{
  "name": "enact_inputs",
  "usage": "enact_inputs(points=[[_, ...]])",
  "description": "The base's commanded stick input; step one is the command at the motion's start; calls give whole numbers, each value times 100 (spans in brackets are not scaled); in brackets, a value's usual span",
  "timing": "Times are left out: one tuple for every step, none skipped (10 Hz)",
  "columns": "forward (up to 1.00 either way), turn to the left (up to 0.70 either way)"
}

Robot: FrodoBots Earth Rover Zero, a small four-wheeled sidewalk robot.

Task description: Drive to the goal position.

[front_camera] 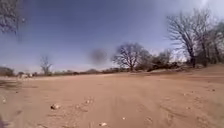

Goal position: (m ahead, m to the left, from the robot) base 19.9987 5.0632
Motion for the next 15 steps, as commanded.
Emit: enact_inputs(points=[[100, 7], [100, 19], [100, 27], [100, 27], [100, 0], [100, 0], [100, 0], [100, 0], [100, 0], [100, 0], [100, 0], [100, 0], [100, 0], [100, 2], [100, 14]])
